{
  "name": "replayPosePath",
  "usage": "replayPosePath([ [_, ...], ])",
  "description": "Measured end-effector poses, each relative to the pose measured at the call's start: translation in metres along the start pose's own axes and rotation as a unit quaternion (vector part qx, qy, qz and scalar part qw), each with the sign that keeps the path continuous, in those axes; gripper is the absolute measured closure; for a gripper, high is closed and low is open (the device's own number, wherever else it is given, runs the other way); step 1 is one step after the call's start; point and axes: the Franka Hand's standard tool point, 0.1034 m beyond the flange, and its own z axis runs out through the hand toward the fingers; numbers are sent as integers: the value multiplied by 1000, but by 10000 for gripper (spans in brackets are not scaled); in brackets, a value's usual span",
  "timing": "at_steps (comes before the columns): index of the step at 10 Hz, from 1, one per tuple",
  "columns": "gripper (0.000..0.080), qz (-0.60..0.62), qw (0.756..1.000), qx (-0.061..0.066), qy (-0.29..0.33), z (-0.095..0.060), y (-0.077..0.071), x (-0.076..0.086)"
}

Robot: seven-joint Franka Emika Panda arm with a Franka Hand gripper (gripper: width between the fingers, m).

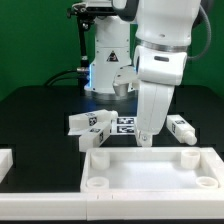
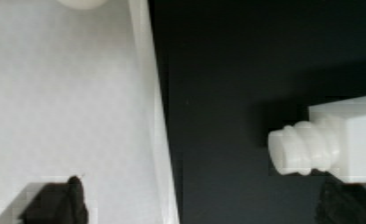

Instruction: Assemble desk

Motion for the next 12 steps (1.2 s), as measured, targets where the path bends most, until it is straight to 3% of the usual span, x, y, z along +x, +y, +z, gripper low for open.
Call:
replayPosePath([
  [2, 151, 107, 994, 6, 5, -1, -12, -5],
  [4, 151, 185, 983, 1, 9, -5, -29, -5],
  [9, 151, 318, 948, 15, 20, -2, -28, -8],
  [12, 151, 540, 840, 30, 28, 20, -64, 8],
])
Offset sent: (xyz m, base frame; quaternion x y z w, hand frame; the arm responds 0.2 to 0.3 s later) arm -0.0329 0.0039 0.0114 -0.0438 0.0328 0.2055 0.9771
